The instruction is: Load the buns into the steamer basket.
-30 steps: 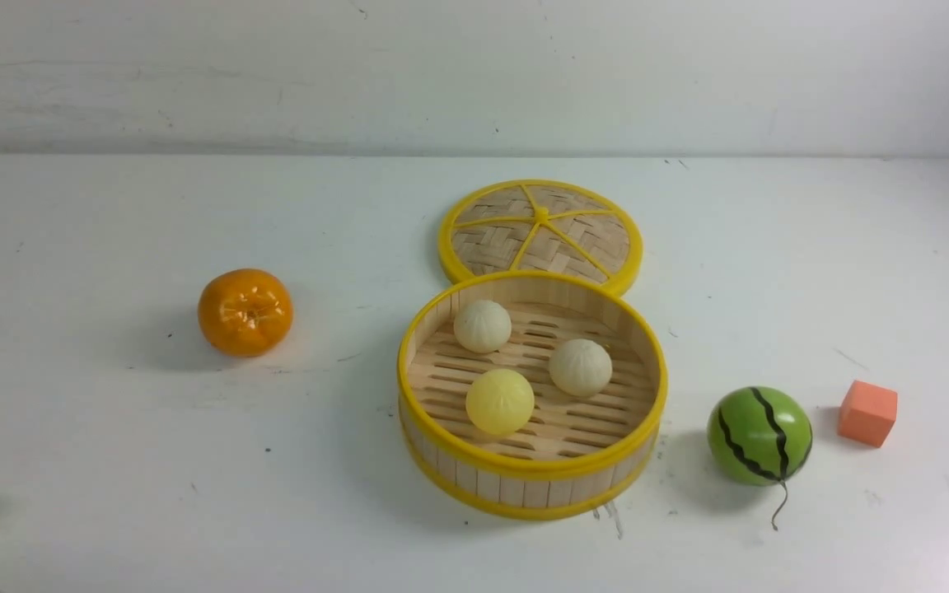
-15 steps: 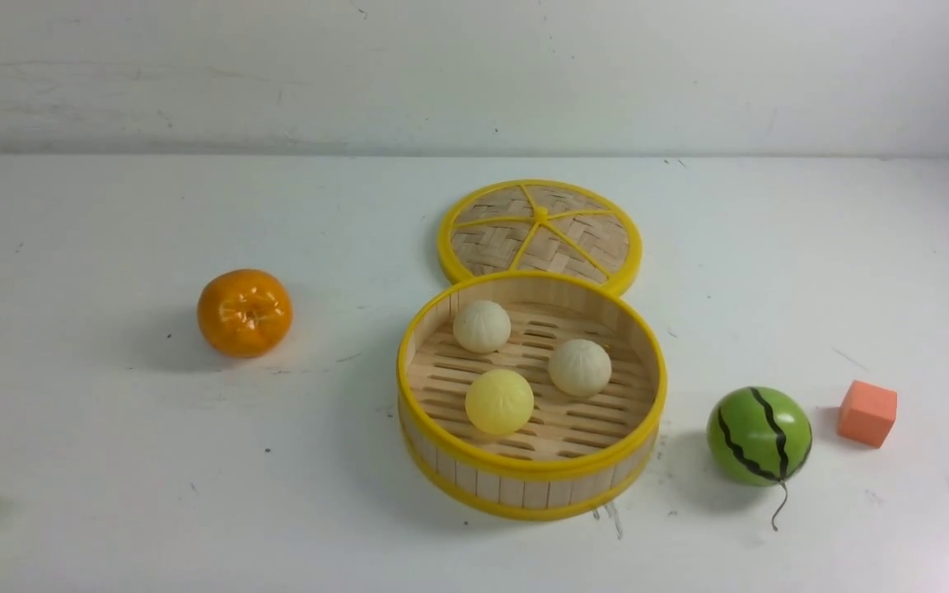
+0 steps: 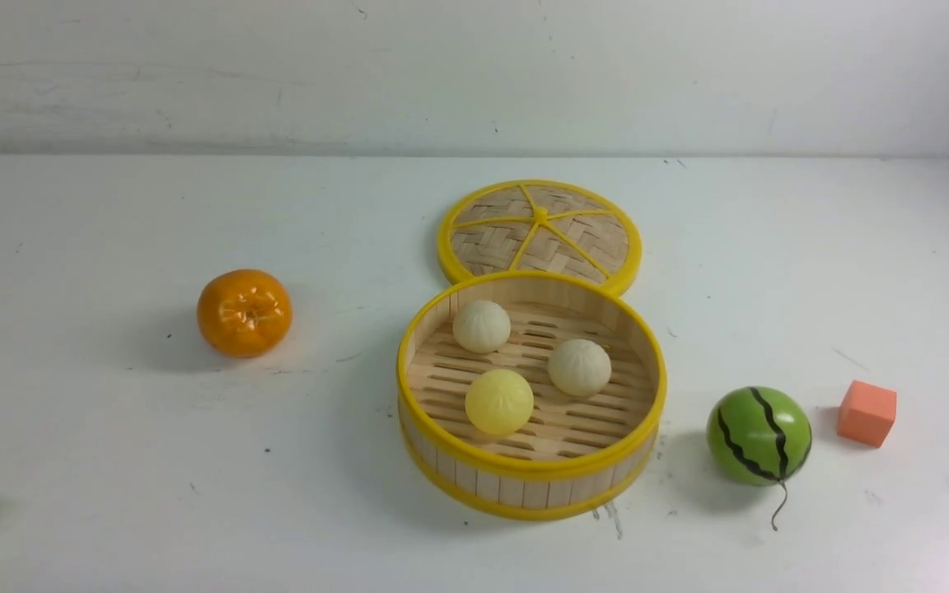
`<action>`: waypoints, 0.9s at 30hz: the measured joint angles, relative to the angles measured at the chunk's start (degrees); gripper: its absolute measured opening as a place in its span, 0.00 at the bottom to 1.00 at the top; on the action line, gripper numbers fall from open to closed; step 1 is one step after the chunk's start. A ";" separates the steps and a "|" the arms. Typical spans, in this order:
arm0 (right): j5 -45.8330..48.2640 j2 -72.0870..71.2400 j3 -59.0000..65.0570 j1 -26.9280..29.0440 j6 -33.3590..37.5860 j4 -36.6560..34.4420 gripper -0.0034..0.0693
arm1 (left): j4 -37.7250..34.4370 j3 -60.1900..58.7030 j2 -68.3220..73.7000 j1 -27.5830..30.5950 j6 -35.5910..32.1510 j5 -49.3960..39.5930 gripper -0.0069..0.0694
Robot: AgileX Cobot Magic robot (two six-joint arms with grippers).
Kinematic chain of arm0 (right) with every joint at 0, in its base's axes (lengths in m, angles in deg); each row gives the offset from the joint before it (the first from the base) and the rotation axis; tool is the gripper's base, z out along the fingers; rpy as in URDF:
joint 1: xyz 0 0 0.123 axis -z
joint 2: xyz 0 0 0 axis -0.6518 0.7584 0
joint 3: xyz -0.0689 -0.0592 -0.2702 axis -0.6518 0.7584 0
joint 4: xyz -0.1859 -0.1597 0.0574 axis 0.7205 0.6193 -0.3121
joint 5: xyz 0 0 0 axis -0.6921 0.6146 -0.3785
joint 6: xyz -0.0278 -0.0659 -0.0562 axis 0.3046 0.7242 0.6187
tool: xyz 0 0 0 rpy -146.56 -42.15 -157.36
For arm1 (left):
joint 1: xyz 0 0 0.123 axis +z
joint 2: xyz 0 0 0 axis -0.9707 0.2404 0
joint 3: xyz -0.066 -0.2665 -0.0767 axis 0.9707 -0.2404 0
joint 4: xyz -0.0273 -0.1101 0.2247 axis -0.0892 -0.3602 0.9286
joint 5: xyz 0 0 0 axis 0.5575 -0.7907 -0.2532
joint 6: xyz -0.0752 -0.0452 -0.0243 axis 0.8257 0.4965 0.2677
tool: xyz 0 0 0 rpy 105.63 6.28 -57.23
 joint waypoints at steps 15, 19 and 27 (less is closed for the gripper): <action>0.00 0.00 0.00 0.00 0.00 0.00 0.18 | -0.12 0.00 0.00 0.00 0.00 0.14 0.07; 0.00 0.00 0.00 0.00 0.00 0.00 0.18 | -0.12 0.00 0.00 0.00 0.00 0.14 0.08; 0.00 0.00 0.00 0.00 0.00 -0.05 0.19 | -0.12 0.00 0.00 0.00 0.00 0.14 0.09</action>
